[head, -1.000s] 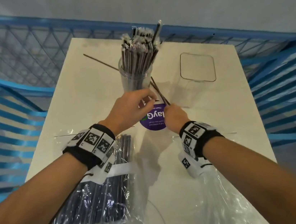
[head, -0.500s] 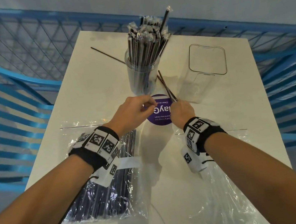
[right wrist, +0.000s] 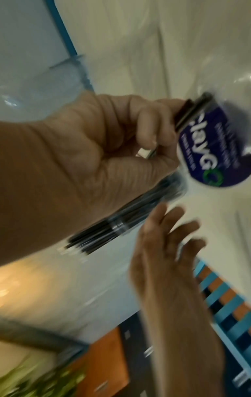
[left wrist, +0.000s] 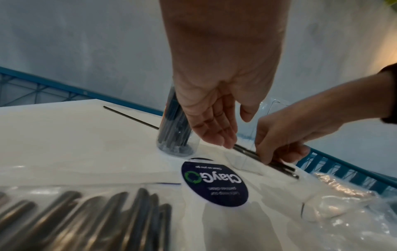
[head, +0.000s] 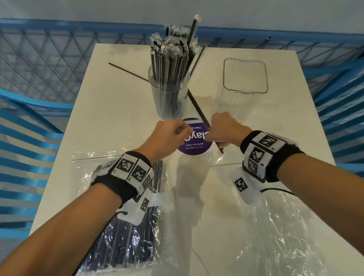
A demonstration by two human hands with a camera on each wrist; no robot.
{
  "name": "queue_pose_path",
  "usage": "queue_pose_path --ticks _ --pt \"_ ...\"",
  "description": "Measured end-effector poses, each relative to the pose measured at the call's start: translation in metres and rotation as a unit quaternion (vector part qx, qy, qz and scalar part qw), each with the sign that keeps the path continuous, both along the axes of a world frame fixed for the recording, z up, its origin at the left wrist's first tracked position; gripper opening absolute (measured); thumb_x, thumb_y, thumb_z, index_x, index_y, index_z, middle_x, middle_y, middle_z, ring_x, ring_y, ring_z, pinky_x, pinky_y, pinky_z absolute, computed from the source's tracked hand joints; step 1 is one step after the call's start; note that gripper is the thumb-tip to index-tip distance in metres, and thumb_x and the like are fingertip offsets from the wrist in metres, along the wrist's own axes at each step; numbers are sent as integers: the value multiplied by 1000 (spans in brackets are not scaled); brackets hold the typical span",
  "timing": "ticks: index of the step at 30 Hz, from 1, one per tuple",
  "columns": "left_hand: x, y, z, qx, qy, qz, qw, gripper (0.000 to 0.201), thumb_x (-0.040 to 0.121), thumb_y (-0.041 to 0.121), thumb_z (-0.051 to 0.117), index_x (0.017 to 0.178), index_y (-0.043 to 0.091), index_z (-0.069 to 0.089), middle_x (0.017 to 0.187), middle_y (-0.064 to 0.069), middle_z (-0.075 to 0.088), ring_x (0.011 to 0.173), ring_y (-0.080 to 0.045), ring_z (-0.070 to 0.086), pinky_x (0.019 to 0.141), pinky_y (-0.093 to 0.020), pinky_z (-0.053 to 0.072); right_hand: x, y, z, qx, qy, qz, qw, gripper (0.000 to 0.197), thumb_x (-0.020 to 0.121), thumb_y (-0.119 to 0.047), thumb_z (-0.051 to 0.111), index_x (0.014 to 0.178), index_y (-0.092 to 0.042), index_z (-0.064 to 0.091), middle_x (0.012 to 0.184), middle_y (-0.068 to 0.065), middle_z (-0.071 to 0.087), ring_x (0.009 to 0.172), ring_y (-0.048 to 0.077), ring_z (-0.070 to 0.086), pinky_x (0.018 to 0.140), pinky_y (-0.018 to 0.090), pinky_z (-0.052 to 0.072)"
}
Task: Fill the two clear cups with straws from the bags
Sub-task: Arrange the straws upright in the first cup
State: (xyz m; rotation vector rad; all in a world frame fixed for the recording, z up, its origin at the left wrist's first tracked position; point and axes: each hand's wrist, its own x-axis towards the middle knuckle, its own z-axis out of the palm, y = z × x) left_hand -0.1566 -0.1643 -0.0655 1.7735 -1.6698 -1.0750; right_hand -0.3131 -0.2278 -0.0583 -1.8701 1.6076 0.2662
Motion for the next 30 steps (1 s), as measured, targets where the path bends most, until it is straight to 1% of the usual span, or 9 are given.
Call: queue_pose_path --ticks 2,6,10,12,15,19,21,25,30 --pt "-10 -2 8 12 10 3 1000 23 95 33 51 94 14 63 85 -1 66 75 -15 65 56 -16 48 -8 7 19 24 -19 -17 999 23 82 -19 70 89 -8 51 78 7 61 50 10 61 36 15 43" --pt "-34 0 33 35 76 11 996 41 96 42 47 108 7 64 93 -1 70 71 -10 67 51 -11 47 -35 28 54 38 -73 -44 996 16 81 -16 67 79 -4 57 42 -3 62 31 4 57 43 17 50" --pt "-59 6 60 52 187 33 980 34 94 36 55 109 7 64 86 2 71 58 -1 63 53 -14 48 -59 45 80 31 -130 -50 990 15 83 -13 63 82 2 64 55 8 69 45 17 67 58 26 60" --pt "-70 10 72 52 251 42 966 30 93 30 58 109 4 63 91 -6 72 63 -7 64 59 -21 49 -66 51 88 13 -172 -24 985 12 84 -10 61 82 1 64 58 10 70 47 18 68 57 26 60" --pt "-80 14 90 7 297 66 953 27 92 22 61 110 3 63 99 -18 71 76 -22 64 71 -34 51 -71 55 101 -37 -211 38 976 7 86 -8 60 78 -7 61 49 -3 66 43 10 66 46 18 54" --pt "-73 18 115 -93 258 74 959 16 91 15 61 103 8 67 89 -6 73 66 -7 60 63 -22 49 -74 50 122 -105 -228 107 962 18 87 -22 65 95 -5 67 69 -1 72 52 9 69 52 18 57" --pt "-60 16 128 -123 222 64 965 15 90 15 62 102 10 68 93 -8 74 71 -10 62 63 -22 49 -73 40 138 -172 -251 95 948 27 87 -29 66 106 -11 64 83 -1 72 56 7 68 52 16 55" --pt "-33 7 146 -152 110 27 982 10 88 14 65 97 12 69 91 -2 73 82 -9 67 66 -11 46 -50 19 183 -217 -450 38 866 47 83 -33 70 125 -20 52 101 3 64 67 13 66 59 27 58" --pt "-6 -17 154 -211 -11 51 976 13 89 19 62 99 13 69 91 3 71 77 -1 64 72 -9 48 1 1 198 -276 -473 107 830 22 87 -25 64 90 -4 63 71 6 67 66 20 67 69 45 58"
